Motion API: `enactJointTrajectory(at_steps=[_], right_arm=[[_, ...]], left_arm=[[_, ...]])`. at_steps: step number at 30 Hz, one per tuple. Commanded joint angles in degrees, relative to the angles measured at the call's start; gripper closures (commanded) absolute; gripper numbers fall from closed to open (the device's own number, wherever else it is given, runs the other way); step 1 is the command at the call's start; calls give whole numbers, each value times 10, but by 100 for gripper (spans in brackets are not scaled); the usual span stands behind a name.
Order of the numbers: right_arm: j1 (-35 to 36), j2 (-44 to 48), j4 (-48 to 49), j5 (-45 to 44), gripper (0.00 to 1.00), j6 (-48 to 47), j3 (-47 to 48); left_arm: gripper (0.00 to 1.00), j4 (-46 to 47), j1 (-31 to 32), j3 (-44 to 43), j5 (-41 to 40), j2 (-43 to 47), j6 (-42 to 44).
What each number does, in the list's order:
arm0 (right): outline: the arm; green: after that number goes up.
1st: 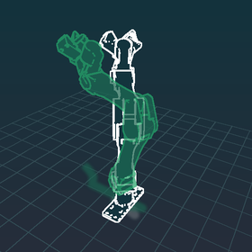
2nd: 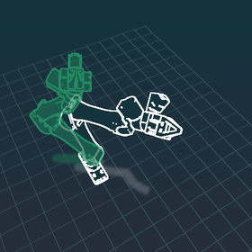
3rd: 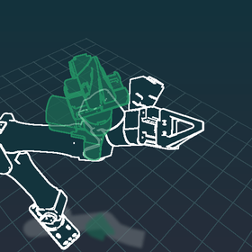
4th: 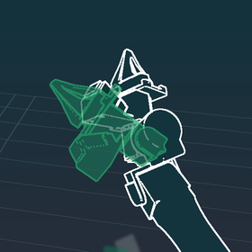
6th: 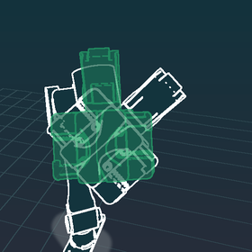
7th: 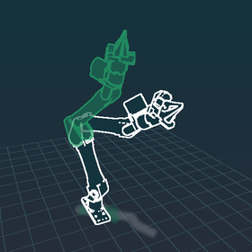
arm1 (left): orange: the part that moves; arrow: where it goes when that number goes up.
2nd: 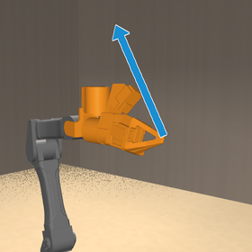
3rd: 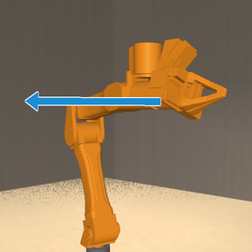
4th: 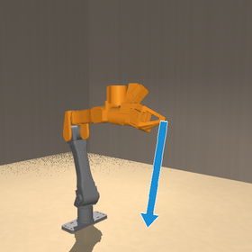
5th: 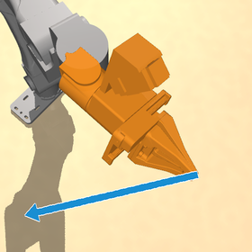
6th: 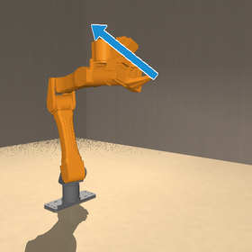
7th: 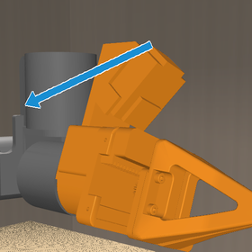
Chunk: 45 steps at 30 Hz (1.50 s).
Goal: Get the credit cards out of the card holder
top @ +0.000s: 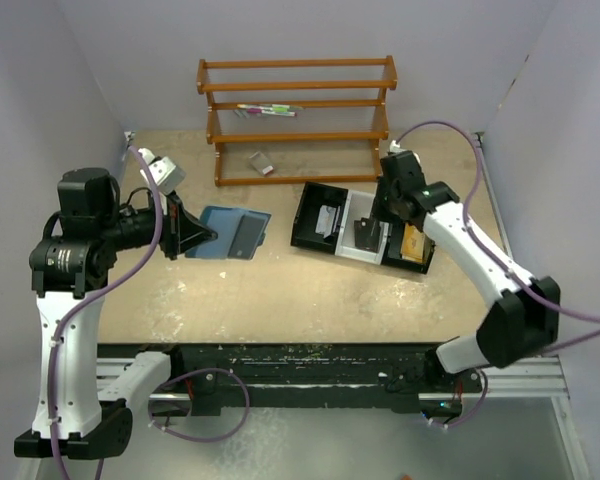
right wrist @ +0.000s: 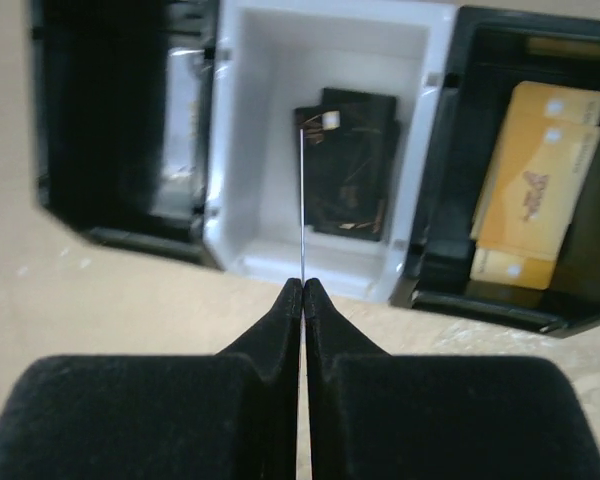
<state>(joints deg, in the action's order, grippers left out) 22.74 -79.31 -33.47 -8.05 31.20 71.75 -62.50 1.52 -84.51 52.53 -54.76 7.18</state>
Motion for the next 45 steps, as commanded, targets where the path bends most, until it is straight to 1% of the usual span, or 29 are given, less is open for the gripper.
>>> enactJointTrajectory(at_steps=[1, 6, 9, 17, 18, 21, 24, 28, 30, 33, 36, 38, 41, 43, 45], right_arm=[[-2, -73, -34, -140, 100, -21, 66], [-1, -169, -53, -190, 100, -15, 113], [3, -224, -64, -198, 100, -1, 132], [50, -305, -81, -208, 100, 24, 165], [54, -311, -89, -208, 98, 26, 174], [61, -306, -108, -208, 75, 33, 195], [63, -261, -108, -196, 57, 35, 202], [62, -178, -80, -133, 44, 24, 205], [63, -122, -37, -64, 39, 13, 186], [62, -14, 105, 123, 34, -11, 105], [66, 83, 272, 322, 27, 17, -5], [80, 135, 373, 404, 24, 52, -67], [116, 204, 528, 464, 22, 109, -162], [144, 227, 607, 477, 21, 136, -191], [169, 238, 637, 476, 21, 146, -197]], left_arm=[[100, -2, -3, -31, 39, 7, 17], [100, -3, -3, -34, 48, 9, 16], [100, -4, -3, -38, 58, 7, 13], [100, 1, -3, -52, 88, 8, -1], [100, 2, -3, -53, 90, 7, -2], [100, 1, -3, -54, 97, 8, -4], [100, 2, -3, -54, 107, 10, -6], [100, 12, -3, -53, 129, 13, -20], [100, 24, -3, -55, 144, 14, -38], [100, 52, -3, -55, 179, 19, -78], [100, 107, -3, -46, 221, 25, -148], [100, 155, -3, -38, 245, 28, -203], [100, 237, -3, -24, 266, 31, -284], [100, 280, -3, -16, 275, 32, -331], [100, 316, -3, -6, 282, 33, -370]])
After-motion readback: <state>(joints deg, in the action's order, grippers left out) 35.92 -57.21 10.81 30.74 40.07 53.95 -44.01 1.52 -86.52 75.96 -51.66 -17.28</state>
